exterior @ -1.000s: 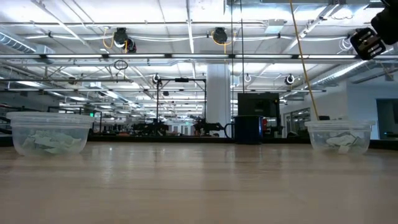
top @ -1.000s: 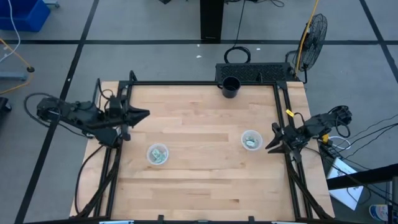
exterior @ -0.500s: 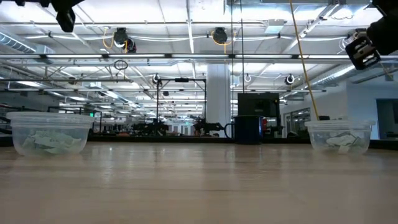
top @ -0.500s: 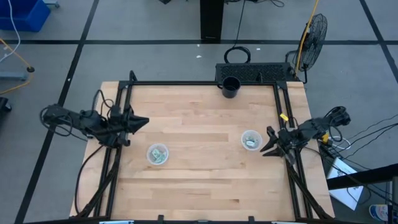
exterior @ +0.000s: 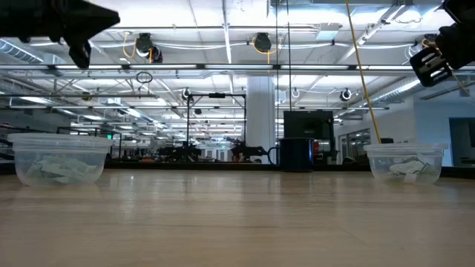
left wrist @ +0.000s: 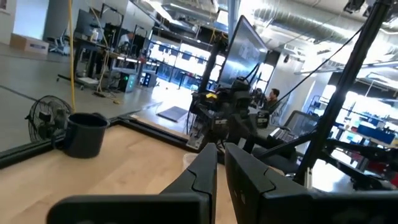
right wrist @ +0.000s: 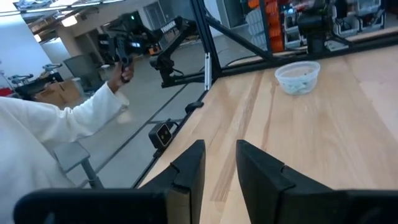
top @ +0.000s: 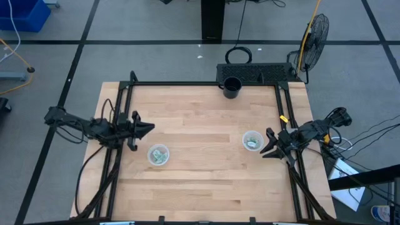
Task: Pick and place items into bin
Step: Return to Home Position
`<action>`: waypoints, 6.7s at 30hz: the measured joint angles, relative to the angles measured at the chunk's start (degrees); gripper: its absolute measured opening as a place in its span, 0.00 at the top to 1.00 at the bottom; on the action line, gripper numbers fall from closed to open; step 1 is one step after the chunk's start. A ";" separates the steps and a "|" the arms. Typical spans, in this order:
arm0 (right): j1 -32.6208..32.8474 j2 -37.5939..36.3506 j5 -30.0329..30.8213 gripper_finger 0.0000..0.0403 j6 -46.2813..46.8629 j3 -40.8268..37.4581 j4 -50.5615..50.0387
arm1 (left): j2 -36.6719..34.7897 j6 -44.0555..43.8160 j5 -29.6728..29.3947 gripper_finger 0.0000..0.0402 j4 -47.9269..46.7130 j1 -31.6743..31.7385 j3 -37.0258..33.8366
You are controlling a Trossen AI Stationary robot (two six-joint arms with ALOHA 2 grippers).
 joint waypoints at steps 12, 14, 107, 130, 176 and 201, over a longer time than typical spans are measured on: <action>-0.01 0.00 0.09 0.79 -7.98 -0.93 3.75 | 0.11 1.85 1.05 0.91 11.53 0.00 -9.21; -0.01 0.02 0.19 0.79 -9.70 -2.60 6.36 | 0.12 2.72 1.01 0.91 11.55 0.04 -9.21; -20.33 1.81 3.20 0.79 -18.70 -10.93 15.43 | 0.13 4.53 -5.03 0.91 7.09 4.02 -9.23; -20.33 1.81 3.19 0.79 -18.71 -10.93 15.44 | 0.13 4.52 -5.03 0.91 7.09 4.01 -9.23; -20.32 1.81 3.19 0.79 -18.70 -10.93 15.44 | 0.13 4.53 -5.03 0.91 7.07 4.02 -9.21; -20.31 1.81 3.19 0.79 -18.70 -10.93 15.44 | 0.15 4.53 -5.03 0.91 7.09 4.02 -9.23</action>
